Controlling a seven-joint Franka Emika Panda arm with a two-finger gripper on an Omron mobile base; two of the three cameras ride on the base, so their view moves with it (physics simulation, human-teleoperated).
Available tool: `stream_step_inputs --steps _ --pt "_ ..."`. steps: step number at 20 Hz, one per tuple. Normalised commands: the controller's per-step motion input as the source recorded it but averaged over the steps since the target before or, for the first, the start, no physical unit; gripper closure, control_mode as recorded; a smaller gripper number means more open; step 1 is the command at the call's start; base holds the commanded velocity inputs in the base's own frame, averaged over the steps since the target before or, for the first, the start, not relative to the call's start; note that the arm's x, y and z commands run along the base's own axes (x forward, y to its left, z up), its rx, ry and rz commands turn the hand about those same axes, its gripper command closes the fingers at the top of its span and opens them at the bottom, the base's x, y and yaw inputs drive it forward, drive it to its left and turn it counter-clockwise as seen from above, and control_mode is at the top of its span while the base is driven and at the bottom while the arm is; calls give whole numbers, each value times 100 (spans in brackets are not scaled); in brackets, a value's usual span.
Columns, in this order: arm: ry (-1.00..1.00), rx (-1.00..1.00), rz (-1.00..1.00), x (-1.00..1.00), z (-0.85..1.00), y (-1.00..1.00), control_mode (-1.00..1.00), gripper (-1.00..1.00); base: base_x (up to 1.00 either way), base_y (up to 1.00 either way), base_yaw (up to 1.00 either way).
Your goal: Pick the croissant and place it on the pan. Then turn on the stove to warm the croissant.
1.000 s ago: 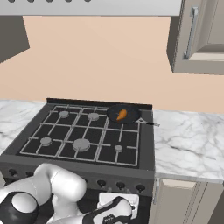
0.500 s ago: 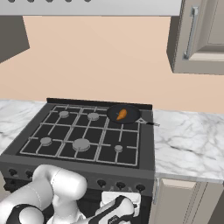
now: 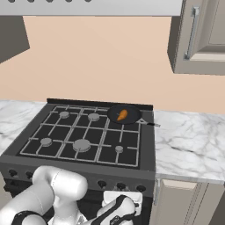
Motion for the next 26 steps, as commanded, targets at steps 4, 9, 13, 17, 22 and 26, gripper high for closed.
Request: stream_step_inputs --steps 4,9,13,17,22,26 --pt "3 0 0 9 0 0 -100 100 0 0 0" --pt "1 0 0 2 0 0 -100 100 0 0 0" --pt "0 0 0 0 0 0 -100 100 0 0 0" --pt "0 -3 0 -1 0 0 -100 100 0 0 0" --pt "0 -3 1 0 0 0 -100 100 0 0 0" --pt "0 -9 4 0 0 0 -100 100 0 0 0"
